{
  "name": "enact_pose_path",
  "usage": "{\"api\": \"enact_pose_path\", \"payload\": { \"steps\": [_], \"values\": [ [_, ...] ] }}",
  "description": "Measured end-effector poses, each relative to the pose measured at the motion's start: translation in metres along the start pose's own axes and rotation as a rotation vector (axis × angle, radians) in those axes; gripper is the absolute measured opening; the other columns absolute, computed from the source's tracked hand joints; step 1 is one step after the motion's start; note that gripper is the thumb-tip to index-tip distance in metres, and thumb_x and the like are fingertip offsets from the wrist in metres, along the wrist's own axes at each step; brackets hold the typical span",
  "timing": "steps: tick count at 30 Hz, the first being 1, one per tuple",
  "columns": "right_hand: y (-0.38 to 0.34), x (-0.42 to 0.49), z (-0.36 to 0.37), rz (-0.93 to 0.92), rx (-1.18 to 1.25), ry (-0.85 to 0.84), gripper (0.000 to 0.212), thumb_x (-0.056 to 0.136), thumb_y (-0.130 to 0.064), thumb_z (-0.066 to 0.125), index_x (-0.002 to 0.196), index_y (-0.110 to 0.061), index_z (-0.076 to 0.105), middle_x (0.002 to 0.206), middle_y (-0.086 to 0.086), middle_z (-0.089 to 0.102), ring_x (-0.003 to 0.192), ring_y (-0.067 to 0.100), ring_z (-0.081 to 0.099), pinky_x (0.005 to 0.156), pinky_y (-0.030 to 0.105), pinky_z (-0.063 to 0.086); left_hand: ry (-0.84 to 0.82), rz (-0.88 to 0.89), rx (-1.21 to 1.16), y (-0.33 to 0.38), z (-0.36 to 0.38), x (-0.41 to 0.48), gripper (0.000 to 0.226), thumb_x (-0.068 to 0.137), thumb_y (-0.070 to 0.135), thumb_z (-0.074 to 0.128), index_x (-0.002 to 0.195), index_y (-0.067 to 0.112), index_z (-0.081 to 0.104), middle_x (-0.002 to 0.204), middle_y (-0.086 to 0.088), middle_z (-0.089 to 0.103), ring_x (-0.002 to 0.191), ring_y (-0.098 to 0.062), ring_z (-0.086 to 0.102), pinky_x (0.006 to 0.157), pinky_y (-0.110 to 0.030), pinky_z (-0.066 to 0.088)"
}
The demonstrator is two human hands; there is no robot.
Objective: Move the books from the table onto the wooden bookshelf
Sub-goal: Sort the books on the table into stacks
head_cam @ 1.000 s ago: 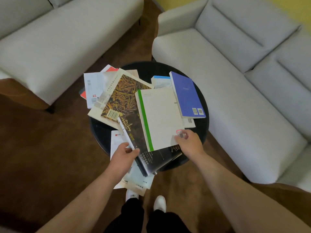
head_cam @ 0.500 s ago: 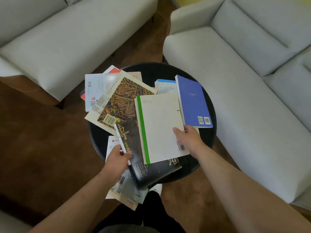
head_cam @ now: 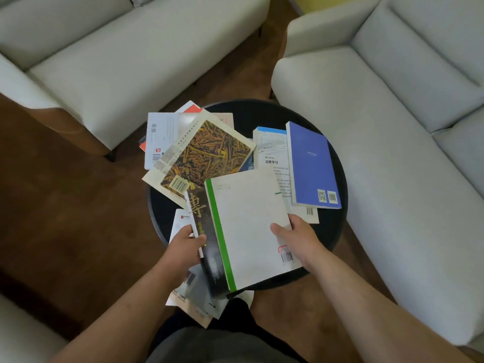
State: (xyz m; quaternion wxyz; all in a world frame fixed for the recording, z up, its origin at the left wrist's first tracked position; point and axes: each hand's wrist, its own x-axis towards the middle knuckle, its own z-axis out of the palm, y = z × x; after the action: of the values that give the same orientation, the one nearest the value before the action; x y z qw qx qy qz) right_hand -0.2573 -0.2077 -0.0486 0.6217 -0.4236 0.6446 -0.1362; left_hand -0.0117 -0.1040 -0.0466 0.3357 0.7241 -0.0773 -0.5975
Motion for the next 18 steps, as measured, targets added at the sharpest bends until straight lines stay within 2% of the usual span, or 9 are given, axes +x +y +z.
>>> {"api": "enact_pose_path", "payload": {
  "steps": [2,5,8,10,13,16,18],
  "values": [
    [0.001,-0.003,0.006,0.018,-0.024,-0.015,0.024,0.094,-0.025,0.07,0.116,-0.03,0.061,0.111,-0.012,0.07,0.095,0.009,0.069,0.065,0.022,0.053,-0.005,-0.007,-0.01,0.001,0.001,-0.002,0.014,0.104,0.02,0.049,0.114,0.022,0.059,0.114,-0.004,0.071,0.098,-0.023,0.07,0.064,-0.032,0.058],
    [-0.001,-0.006,0.018,0.06,-0.026,-0.009,0.033,0.092,-0.023,0.068,0.122,-0.023,0.055,0.108,-0.01,0.066,0.092,0.011,0.066,0.059,0.024,0.052,-0.024,-0.011,0.044,0.002,0.004,-0.003,0.017,0.105,0.032,0.045,0.117,0.023,0.054,0.119,-0.003,0.067,0.11,-0.026,0.065,0.097,-0.049,0.053],
    [-0.003,-0.005,0.021,0.06,0.017,-0.03,0.024,0.089,-0.02,0.07,0.109,-0.026,0.059,0.108,-0.007,0.069,0.092,0.012,0.067,0.065,0.026,0.054,-0.05,-0.004,0.092,0.005,0.005,-0.007,0.034,0.103,0.049,0.04,0.122,0.023,0.05,0.123,-0.001,0.061,0.118,-0.026,0.057,0.109,-0.051,0.041],
    [-0.004,-0.004,0.018,0.066,0.076,-0.087,0.018,0.091,-0.019,0.073,0.106,-0.026,0.065,0.11,-0.005,0.073,0.096,0.015,0.07,0.075,0.028,0.057,-0.072,-0.003,0.072,0.005,0.005,-0.008,0.038,0.101,0.054,0.042,0.124,0.025,0.048,0.125,0.003,0.059,0.12,-0.024,0.054,0.107,-0.046,0.04],
    [-0.007,-0.005,0.016,0.118,0.149,-0.144,0.031,0.092,-0.021,0.074,0.123,-0.022,0.067,0.119,0.002,0.075,0.107,0.024,0.072,0.096,0.043,0.057,-0.127,0.039,0.025,0.001,0.004,-0.009,0.032,0.099,0.049,0.052,0.123,0.029,0.047,0.124,0.009,0.061,0.115,-0.015,0.057,0.095,-0.036,0.042],
    [-0.007,-0.005,0.019,0.201,0.232,-0.216,0.03,0.093,-0.019,0.073,0.123,-0.02,0.068,0.116,0.007,0.077,0.108,0.031,0.073,0.1,0.051,0.055,-0.129,0.069,0.05,0.003,0.006,-0.013,0.031,0.097,0.04,0.059,0.123,0.026,0.048,0.116,0.01,0.065,0.101,-0.008,0.063,0.072,-0.023,0.047],
    [-0.003,-0.006,0.022,0.268,0.286,-0.231,0.028,0.093,-0.018,0.073,0.121,-0.014,0.07,0.113,0.012,0.078,0.106,0.035,0.073,0.098,0.053,0.056,-0.161,0.088,0.096,0.003,0.001,-0.012,0.026,0.099,0.038,0.057,0.122,0.028,0.052,0.112,0.013,0.068,0.096,-0.007,0.066,0.07,-0.021,0.049]
  ]
}}
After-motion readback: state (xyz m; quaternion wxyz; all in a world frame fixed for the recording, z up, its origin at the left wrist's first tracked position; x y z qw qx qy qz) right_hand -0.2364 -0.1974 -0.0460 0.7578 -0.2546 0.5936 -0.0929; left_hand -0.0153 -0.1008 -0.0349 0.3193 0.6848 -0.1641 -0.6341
